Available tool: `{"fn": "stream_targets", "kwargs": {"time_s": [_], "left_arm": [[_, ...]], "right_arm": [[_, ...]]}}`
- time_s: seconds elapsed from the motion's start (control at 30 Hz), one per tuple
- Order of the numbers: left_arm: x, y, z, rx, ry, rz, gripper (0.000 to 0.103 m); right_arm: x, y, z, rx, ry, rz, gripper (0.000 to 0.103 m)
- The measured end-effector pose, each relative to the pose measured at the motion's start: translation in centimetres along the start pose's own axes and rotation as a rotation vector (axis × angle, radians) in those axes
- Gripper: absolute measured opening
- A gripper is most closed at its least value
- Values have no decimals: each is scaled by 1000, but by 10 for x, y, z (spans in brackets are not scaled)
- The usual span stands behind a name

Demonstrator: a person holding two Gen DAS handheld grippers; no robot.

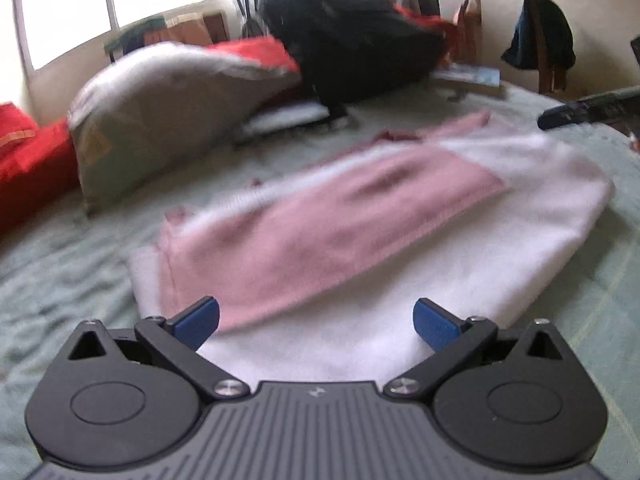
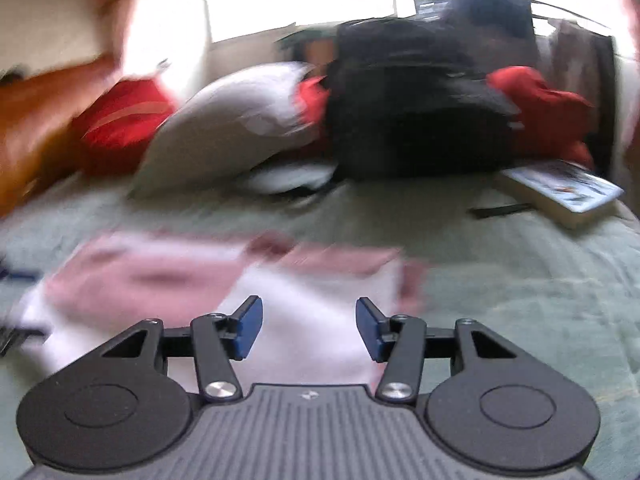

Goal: Fold clothes

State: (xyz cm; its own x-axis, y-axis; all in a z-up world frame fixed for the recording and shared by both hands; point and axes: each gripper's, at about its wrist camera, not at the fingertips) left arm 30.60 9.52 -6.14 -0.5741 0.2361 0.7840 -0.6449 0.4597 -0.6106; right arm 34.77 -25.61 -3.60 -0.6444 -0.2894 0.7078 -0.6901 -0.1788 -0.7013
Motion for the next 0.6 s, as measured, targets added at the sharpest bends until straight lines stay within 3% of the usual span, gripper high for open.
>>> {"fn": "stream_targets", "kwargs": {"time_s": [0.07, 0.2, 0.27, 0.3, 0.37, 0.5, 0.6], "left_arm": [[-1, 13, 0, 21, 22, -29, 102], [6, 36, -13, 113, 92, -66, 102], [15, 42, -8, 73, 67, -74, 102], [19, 42, -4, 49, 46, -78, 102], [28, 37, 4, 13, 11, -70, 102], [40, 20, 18, 1, 72, 8, 102], [31, 12, 32, -10, 131, 20, 102]], "right_arm": [[-9, 17, -9, 47, 31, -61, 57], [-4, 44, 0, 31, 28, -66, 57], [8, 50, 4, 5, 24, -63, 59], [14, 51, 5, -3, 40, -68, 68], [23, 50, 0, 6, 91, -77, 73], [41, 43, -22, 48, 26, -7, 74], [31, 36, -42, 87, -22, -8, 75]]}}
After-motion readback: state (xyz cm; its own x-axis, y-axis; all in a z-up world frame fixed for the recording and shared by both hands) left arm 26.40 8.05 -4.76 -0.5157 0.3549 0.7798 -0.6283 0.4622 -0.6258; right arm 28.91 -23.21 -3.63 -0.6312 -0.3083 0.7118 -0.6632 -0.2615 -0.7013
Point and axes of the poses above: each gripper's, at about its wrist camera, not at the fingertips, and x roughly against the way its jaws point, z to its right, y to its underside, and after that the axes turned 10 degrees about -z, right-handed
